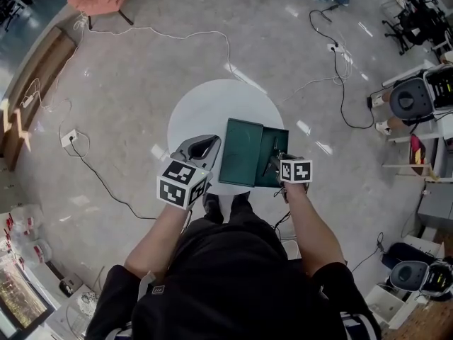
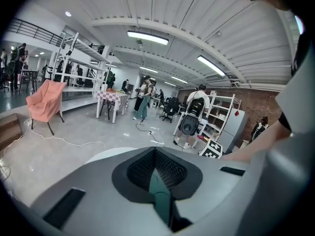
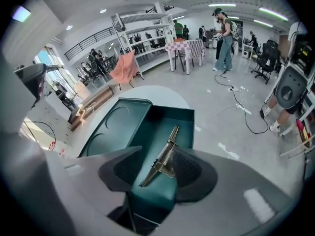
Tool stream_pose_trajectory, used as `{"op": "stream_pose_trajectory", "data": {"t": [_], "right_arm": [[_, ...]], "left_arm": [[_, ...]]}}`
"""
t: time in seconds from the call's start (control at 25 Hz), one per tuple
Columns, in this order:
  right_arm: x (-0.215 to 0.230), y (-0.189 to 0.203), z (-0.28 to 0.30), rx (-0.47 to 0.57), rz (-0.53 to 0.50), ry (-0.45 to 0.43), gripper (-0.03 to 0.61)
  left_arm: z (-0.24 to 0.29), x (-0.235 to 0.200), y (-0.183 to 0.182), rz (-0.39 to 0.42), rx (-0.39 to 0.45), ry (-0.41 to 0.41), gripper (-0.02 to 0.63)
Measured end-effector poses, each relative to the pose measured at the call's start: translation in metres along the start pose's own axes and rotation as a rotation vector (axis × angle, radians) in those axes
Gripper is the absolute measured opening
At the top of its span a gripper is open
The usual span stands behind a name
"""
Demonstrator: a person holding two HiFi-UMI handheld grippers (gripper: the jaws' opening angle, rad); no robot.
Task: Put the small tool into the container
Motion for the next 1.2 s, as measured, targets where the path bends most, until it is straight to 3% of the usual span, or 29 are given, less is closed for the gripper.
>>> {"op": "stream_pose_trajectory", "data": {"t": [0.24, 0.32, 0.56, 0.76, 0.88, 1.2], "right_arm": [[0.003, -0.012, 0.017, -0.057, -0.117, 0.072, 0.161], [-0.002, -0.016, 0.021, -0.042, -0.089, 0.048, 0.130], [-0.019, -0.026, 0.030, -0.027, -0.117, -0.004, 0.131], [-0.017, -0.025, 0.025, 0.024, -0.010, -0.100, 0.020], [-0.012, -0.019, 0.026, 0.024, 0.048, -0.136, 0.020], [0.020, -0.008, 0.015, -0.035, -0.014, 0.035, 0.138]], "left_arm": [[-0.009, 0.000, 0.012, 0.003, -0.020, -0.001, 0.006], [-0.013, -0.003, 0.019, -0.003, -0.027, -0.009, 0.006], [-0.028, -0.017, 0.037, -0.042, -0.030, -0.043, 0.006], [-0.030, -0.018, 0.041, -0.057, -0.026, -0.045, 0.006], [-0.028, -0.017, 0.041, -0.060, -0.027, -0.037, 0.006], [-0.014, -0.006, 0.032, -0.041, -0.028, -0.014, 0.006]]}}
Point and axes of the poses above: the fingertips, and each gripper's own axes: z forward along the fingers, x to its right, y out of its underside, the point moved 3 cm from there along -z, backward along the fingers, and after that the axes turned 13 degrees about -x, right-handed, at the moved point
